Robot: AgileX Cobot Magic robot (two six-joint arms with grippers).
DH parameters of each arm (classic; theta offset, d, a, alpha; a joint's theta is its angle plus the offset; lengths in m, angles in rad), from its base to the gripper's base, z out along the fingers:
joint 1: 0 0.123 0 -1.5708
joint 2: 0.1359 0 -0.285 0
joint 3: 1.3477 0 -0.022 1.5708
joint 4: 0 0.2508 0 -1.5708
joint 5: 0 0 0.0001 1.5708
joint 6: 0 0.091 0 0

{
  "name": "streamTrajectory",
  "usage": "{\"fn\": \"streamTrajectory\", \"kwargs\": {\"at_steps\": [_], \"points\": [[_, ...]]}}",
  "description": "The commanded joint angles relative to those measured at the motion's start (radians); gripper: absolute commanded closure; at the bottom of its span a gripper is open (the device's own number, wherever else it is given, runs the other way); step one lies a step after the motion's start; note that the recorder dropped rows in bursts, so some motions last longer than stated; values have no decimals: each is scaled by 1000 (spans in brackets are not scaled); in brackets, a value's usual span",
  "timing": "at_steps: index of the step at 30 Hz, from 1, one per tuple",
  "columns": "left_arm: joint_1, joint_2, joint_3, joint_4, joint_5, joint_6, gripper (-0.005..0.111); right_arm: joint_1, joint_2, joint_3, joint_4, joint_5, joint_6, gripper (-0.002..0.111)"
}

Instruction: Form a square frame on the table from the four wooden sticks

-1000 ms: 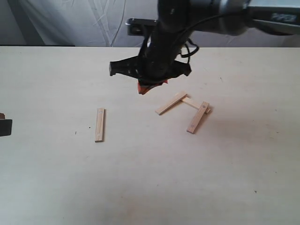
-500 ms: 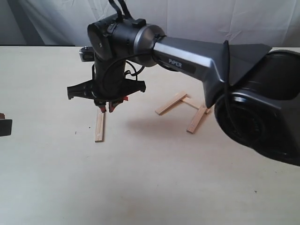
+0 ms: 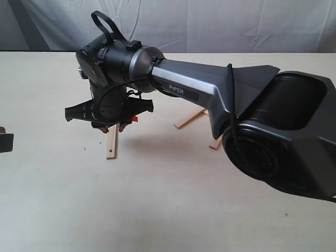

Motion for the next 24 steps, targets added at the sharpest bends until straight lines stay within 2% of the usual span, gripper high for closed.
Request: {"fn": "streamTrajectory", "kwargs": {"at_steps": [1,24], "points": [[5,-8,7,4,-4,0,107,19,-1,-8,-9,-51,18,73],[5,-8,7,5,-4,0,107,17,85,-8,-35,-77,65,73]]}}
